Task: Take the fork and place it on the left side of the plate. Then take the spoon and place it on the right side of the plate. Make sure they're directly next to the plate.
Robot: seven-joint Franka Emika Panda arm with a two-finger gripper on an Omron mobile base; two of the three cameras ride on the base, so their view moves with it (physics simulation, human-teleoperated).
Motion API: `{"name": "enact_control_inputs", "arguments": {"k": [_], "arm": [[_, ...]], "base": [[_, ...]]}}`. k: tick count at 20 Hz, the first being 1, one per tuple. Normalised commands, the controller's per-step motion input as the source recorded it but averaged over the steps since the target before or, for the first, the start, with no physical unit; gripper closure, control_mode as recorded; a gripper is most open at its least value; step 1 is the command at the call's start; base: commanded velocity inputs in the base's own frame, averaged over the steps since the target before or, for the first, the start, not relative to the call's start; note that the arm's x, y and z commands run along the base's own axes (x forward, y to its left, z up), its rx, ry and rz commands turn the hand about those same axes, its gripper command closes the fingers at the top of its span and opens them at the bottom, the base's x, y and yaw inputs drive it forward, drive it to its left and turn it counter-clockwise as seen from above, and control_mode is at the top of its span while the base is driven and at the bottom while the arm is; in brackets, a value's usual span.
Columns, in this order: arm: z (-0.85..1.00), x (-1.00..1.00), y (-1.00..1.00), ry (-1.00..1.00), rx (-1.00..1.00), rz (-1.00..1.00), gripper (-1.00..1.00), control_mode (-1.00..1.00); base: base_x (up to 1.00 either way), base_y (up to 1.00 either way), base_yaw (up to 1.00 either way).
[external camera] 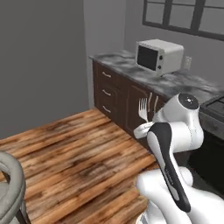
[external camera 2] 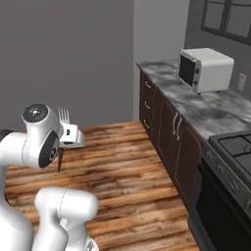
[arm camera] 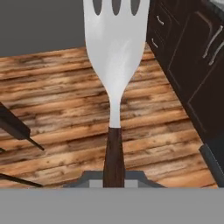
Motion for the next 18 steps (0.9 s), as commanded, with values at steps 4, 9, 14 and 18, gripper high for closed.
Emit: {"name": "enact_control_inputs", "arguments": {"k": [4, 9, 14, 18], "arm": [[0.00, 0.00, 0.00, 0.00, 0.00, 0.00, 1.00, 1.00], [0.00, 0.00, 0.00, 0.00, 0.00, 0.00, 1.00, 1.00], [0.00, 0.00, 0.00, 0.00, 0.00, 0.00, 1.00, 1.00], [0.00, 0.00, 0.00, 0.00, 0.00, 0.00, 1.00, 1.00]], "base": [[0.88, 0.27, 0.27], [1.00, 0.00, 0.26], [1.00, 0.00, 0.35], [0.79, -0.01, 0.52]]}}
